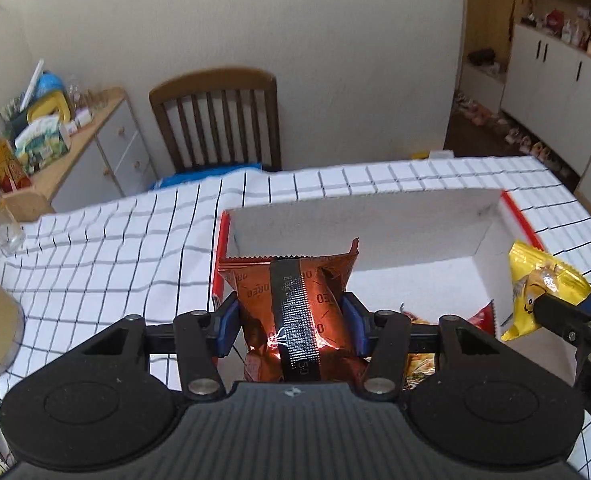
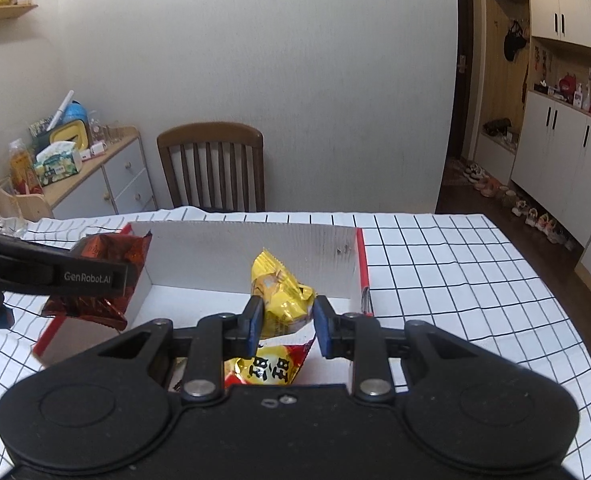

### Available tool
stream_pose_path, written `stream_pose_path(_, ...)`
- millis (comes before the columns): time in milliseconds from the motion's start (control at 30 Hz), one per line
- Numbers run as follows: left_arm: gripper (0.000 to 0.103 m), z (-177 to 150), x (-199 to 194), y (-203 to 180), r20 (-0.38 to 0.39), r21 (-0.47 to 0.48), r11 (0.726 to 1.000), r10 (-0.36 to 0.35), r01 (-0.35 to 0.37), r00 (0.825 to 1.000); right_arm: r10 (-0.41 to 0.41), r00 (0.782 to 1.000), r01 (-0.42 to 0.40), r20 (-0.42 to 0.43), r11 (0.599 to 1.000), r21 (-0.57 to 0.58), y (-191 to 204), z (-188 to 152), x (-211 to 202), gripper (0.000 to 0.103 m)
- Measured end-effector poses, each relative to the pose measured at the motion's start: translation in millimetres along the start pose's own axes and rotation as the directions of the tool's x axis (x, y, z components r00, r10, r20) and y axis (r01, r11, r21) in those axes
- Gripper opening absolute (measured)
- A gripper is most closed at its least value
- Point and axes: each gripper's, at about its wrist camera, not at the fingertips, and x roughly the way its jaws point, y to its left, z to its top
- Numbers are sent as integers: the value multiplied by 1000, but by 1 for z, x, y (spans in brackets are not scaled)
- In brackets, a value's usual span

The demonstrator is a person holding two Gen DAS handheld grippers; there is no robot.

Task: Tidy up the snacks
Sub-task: 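Carry the copper bag and yellow pack over the red box with both tools, then open both tools to drop the copper bag and yellow pack into the box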

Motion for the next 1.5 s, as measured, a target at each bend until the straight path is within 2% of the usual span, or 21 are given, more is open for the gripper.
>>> stream_pose_path(267,53,2,25,-6,-78,45,998,47,-44,996,-13,999,13,-51,1000,-3,2,-2,26,26)
stream_pose_path(433,53,-2,40,-13,-146,80,996,53,-41,988,-16,996,13,-85,999,-33,6,-7,34,26)
stream_pose_path(933,53,-11,54,-23,-191,105,994,27,-7,981,-1,989,-5,-145,999,-40,3,-18,38,28)
stream_pose_path(1067,57,-14,55,-24,-199,114,994,23,0,980,1,988,-8,-155,999,-41,1,-20,37,32)
stream_pose_path(1133,66,-15,53,-24,-184,119,993,33,-11,982,-3,987,-4,-159,999,-45,2,-22,37,33)
stream_pose_path(1167,68,-16,51,-24,-177,117,993,33,-12,984,-7,988,0,-157,999,-48,2,-22,37,34)
stream_pose_path(1300,69,-15,42,-22,-158,99,995,15,1,987,-10,990,5,-140,999,-35,0,-22,32,47)
stream_pose_path(1500,69,-14,22,-18,-131,80,997,5,5,991,-17,993,13,-115,999,-33,-1,-21,16,58)
